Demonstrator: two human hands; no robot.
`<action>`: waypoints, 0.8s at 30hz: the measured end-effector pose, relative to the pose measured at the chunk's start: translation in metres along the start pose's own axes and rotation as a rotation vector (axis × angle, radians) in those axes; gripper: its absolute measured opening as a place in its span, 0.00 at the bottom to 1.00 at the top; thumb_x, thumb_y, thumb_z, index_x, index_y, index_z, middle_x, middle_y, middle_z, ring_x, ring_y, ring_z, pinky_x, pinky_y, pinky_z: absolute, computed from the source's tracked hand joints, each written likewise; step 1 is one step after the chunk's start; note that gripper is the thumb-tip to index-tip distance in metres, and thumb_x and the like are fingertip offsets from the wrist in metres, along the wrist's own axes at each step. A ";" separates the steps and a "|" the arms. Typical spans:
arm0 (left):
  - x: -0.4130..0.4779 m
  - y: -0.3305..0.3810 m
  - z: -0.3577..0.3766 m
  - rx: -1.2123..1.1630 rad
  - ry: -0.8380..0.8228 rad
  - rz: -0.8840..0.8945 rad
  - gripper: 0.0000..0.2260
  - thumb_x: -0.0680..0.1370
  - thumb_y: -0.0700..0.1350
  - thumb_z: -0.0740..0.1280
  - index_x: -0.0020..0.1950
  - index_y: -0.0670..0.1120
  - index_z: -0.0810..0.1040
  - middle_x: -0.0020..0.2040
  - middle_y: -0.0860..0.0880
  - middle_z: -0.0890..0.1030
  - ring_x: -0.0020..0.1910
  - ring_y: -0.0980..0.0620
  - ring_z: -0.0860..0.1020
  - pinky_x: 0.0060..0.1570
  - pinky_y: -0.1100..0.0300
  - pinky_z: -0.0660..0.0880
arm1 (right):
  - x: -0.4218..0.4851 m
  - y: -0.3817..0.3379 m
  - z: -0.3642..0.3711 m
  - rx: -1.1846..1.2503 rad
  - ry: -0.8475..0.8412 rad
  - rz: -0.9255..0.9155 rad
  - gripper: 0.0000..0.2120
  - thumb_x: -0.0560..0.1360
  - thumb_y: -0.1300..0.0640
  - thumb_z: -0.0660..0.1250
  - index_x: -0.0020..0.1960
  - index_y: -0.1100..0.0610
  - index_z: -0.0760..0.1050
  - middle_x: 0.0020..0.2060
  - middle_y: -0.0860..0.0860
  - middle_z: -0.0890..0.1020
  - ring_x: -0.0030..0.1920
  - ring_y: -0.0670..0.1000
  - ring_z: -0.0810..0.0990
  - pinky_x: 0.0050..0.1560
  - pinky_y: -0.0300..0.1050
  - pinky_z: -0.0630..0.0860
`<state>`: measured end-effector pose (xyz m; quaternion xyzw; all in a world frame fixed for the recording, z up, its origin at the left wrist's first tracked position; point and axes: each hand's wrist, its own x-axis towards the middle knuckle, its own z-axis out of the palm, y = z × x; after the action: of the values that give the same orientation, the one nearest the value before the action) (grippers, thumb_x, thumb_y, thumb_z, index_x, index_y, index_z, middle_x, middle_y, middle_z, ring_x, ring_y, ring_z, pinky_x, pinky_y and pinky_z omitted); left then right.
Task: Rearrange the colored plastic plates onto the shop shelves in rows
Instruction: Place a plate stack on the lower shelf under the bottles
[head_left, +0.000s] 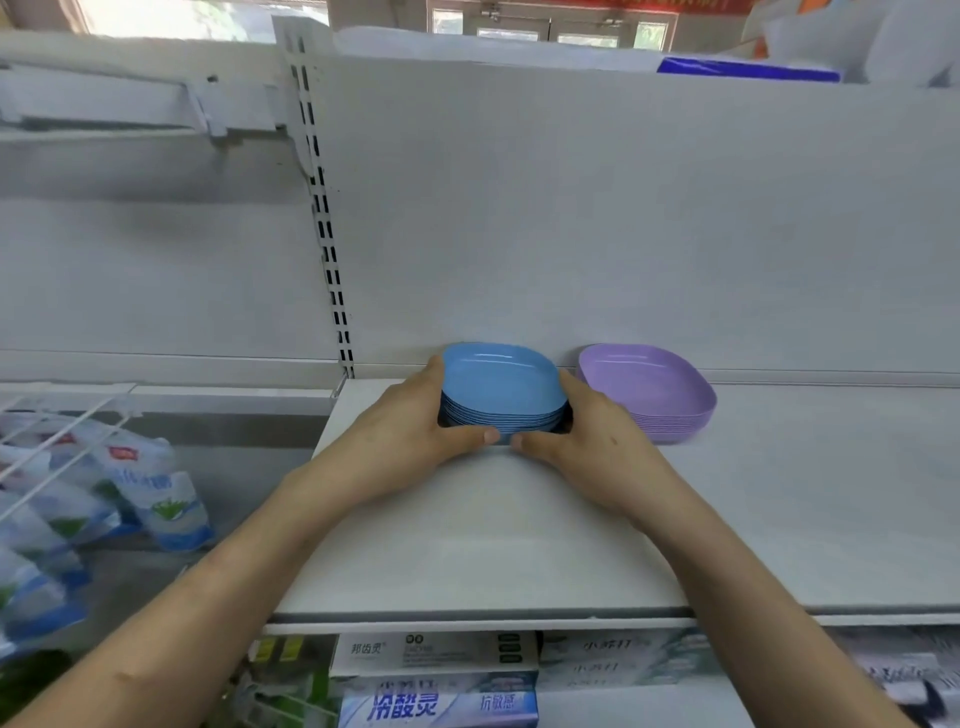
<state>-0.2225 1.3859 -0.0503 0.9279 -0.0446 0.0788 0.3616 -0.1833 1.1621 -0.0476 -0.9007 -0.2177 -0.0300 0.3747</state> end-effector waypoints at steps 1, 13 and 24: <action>0.001 -0.001 -0.001 -0.006 -0.005 -0.005 0.37 0.71 0.67 0.74 0.76 0.67 0.60 0.64 0.65 0.78 0.63 0.61 0.77 0.65 0.54 0.76 | 0.001 0.000 0.001 0.008 0.001 -0.002 0.24 0.73 0.46 0.75 0.66 0.45 0.73 0.52 0.39 0.81 0.49 0.35 0.78 0.39 0.31 0.70; -0.010 0.012 -0.008 -0.073 0.031 0.068 0.33 0.72 0.61 0.76 0.74 0.64 0.66 0.61 0.62 0.81 0.59 0.61 0.80 0.61 0.51 0.79 | -0.021 -0.017 -0.007 0.127 0.120 0.005 0.23 0.72 0.45 0.77 0.65 0.45 0.76 0.54 0.39 0.85 0.55 0.40 0.82 0.56 0.49 0.81; -0.032 0.089 0.025 -0.116 -0.036 0.225 0.32 0.72 0.62 0.76 0.73 0.64 0.67 0.60 0.63 0.81 0.59 0.63 0.79 0.61 0.50 0.79 | -0.108 -0.011 -0.069 0.119 0.277 0.047 0.26 0.74 0.47 0.76 0.70 0.42 0.74 0.57 0.39 0.84 0.58 0.39 0.82 0.59 0.47 0.80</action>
<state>-0.2634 1.3044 -0.0152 0.8959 -0.1593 0.0997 0.4025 -0.2781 1.0816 -0.0144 -0.8690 -0.1441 -0.1321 0.4545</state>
